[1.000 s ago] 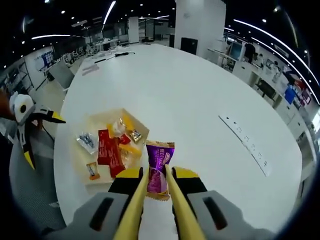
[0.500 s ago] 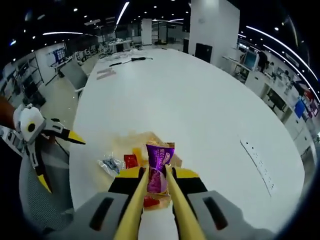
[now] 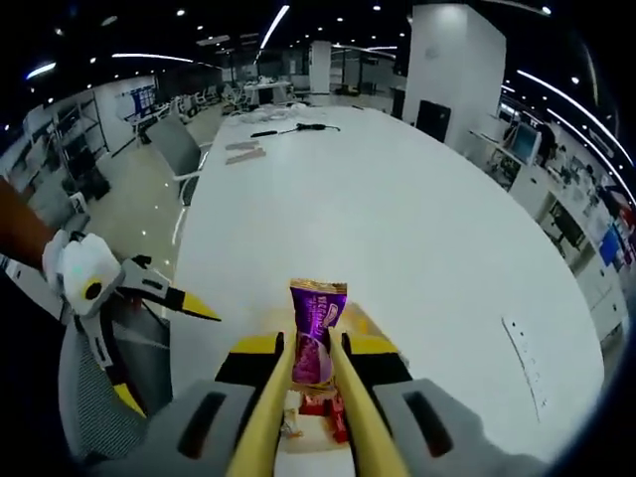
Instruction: Place the target food into the container with the food tongs after gripping and lifting it, then release it inside without dropping or visibly crushing the food.
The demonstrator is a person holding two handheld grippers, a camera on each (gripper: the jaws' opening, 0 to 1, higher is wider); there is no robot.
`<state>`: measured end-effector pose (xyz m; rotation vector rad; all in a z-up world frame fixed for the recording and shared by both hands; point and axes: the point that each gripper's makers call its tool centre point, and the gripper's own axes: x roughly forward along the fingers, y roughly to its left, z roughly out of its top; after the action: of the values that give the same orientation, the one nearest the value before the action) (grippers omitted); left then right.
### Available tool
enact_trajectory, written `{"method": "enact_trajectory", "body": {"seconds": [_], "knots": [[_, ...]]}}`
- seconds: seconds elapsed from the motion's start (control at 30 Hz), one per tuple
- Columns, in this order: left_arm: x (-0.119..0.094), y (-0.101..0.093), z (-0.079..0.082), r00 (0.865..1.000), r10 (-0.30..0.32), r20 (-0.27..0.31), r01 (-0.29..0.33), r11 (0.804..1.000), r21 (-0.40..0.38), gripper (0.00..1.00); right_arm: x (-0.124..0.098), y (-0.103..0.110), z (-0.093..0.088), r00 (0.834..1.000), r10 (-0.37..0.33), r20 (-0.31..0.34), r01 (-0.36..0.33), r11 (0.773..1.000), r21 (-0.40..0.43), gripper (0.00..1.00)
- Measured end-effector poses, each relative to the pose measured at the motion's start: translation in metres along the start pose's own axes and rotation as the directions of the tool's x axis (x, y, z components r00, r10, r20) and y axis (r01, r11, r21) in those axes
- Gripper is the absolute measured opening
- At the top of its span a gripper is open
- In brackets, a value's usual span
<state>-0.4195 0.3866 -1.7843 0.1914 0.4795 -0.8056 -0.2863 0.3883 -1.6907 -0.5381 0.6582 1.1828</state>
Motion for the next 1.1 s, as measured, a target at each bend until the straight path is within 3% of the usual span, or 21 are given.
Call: {"method": "enact_trajectory", "body": {"seconds": [0.37, 0.63, 0.77, 1.1], "knots": [[-0.003, 0.0, 0.008, 0.999, -0.003, 0.042, 0.005, 0.999, -0.037, 0.99, -0.005, -0.001, 0.0, 0.999, -0.025, -0.021, 0.025, 1.0, -0.018, 0.21], [-0.003, 0.001, 0.009, 0.999, 0.004, 0.045, -0.003, 1.0, -0.029, 0.99, -0.008, -0.005, -0.005, 0.998, -0.058, -0.033, 0.056, 0.998, -0.037, 0.21], [-0.002, 0.0, 0.004, 1.0, 0.005, 0.018, -0.006, 1.0, 0.013, 0.99, -0.01, -0.007, -0.004, 0.998, -0.061, -0.034, 0.06, 0.998, -0.032, 0.21], [-0.003, 0.005, 0.003, 1.0, 0.026, 0.016, -0.026, 1.0, 0.008, 0.99, -0.014, -0.007, -0.005, 0.997, -0.069, -0.032, 0.068, 0.997, -0.035, 0.22]]}}
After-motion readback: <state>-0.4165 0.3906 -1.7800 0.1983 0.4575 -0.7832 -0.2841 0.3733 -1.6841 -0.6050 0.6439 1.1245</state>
